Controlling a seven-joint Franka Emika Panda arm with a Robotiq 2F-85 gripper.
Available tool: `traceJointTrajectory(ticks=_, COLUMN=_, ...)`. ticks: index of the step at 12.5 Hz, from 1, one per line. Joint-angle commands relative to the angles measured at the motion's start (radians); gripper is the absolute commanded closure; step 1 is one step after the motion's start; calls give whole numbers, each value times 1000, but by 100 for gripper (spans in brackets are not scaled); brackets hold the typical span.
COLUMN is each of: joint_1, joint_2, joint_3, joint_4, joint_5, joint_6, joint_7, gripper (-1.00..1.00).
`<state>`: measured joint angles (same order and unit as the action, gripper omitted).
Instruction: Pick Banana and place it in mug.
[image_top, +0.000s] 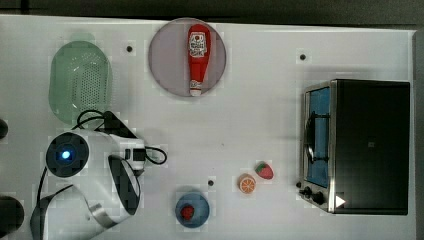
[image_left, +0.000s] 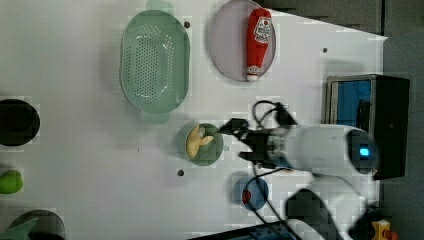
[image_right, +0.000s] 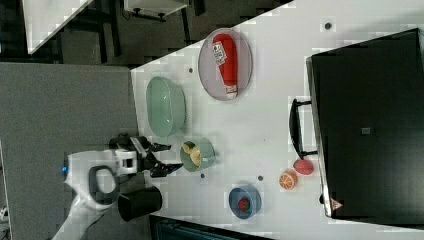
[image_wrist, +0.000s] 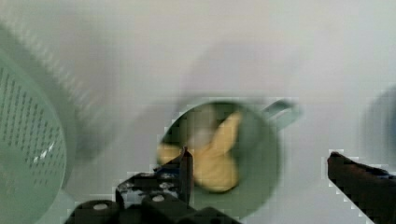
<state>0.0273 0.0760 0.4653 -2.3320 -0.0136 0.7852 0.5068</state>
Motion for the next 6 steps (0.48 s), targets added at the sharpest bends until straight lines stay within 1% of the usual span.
traceJointTrajectory(ticks=1, joint_1=-19, joint_2=-141, joint_3=-59, joint_4=134, joint_5=8, joint_6=-165, joint_7=31, gripper=-100)
traceJointTrajectory(ticks=3, joint_1=-24, joint_2=-215, joint_3=-116, joint_4=214, joint_5=9, joint_6=-344, joint_7=25, gripper=-100)
traceJointTrajectory(ticks=6, joint_1=-28, joint_2=-265, joint_3=-240, joint_4=348, joint_5=9, joint_6=-537, joint_7=-91, gripper=-100)
